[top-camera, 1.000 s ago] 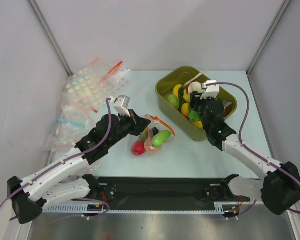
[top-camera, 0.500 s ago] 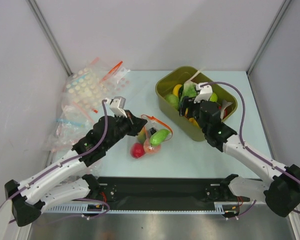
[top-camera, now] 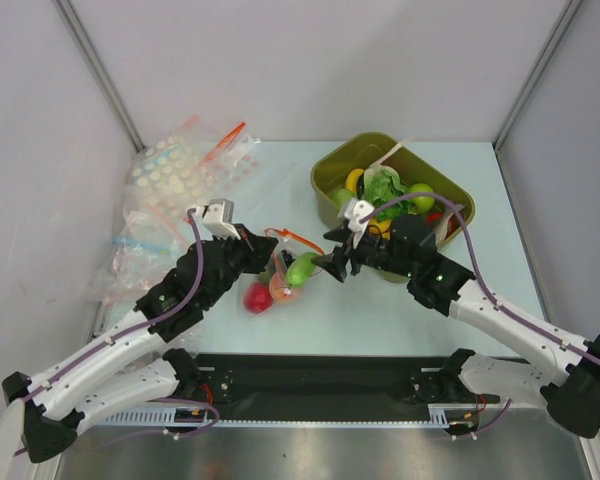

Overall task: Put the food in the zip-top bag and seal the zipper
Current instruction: Adjust the fake vegetable in the zipper food storage bag.

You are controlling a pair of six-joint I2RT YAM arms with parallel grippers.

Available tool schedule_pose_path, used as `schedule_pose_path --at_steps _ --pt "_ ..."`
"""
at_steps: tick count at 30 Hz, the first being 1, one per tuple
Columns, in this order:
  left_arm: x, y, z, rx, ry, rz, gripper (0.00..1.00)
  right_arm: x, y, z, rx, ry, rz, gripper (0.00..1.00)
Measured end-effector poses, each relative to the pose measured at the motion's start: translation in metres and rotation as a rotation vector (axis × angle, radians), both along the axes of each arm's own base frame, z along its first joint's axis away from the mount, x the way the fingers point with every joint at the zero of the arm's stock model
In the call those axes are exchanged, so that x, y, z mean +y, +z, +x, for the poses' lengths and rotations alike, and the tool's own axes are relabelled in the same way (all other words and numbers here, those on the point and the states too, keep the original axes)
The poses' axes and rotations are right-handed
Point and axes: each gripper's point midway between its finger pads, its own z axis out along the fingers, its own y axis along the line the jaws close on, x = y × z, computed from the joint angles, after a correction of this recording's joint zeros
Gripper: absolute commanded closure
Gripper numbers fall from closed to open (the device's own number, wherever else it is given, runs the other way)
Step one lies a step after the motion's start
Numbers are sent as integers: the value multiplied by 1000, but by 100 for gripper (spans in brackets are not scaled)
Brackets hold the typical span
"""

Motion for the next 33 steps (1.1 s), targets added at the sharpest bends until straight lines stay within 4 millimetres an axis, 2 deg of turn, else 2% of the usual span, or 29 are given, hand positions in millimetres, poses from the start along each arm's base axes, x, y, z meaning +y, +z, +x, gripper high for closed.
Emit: schedule_pose_path --at_steps 4,7,9,11,17,24,26,27,29,32,33 --pt "9 0 0 -9 33 3 99 28 -19 -34 -37 170 -95 27" --pt "12 0 0 -14 43 7 99 41 -35 -55 -79 254 -169 26" --pt "13 0 0 -14 48 9 99 48 -43 -63 -133 288 -215 25" --pt "13 -1 0 -12 49 11 99 51 -48 -68 -189 303 -250 19" --pt "12 -3 -1 -8 39 13 100 53 -67 -60 -337 227 -328 14" --pt "6 -4 -4 -2 0 9 99 49 -53 -37 -404 94 -318 12" --pt "3 -4 -6 0 -20 6 99 49 -49 -34 -414 65 -309 15" --pt "1 -3 -7 -1 -27 3 100 49 -48 -32 -416 51 -305 21" --pt "-2 -4 -7 0 -43 0 100 49 -46 -28 -416 25 -297 27" --pt "-7 -5 -7 5 -57 1 100 48 -45 -24 -414 -6 -295 49" --pt "-8 -6 -7 7 -60 2 100 48 -45 -23 -414 -11 -294 59"
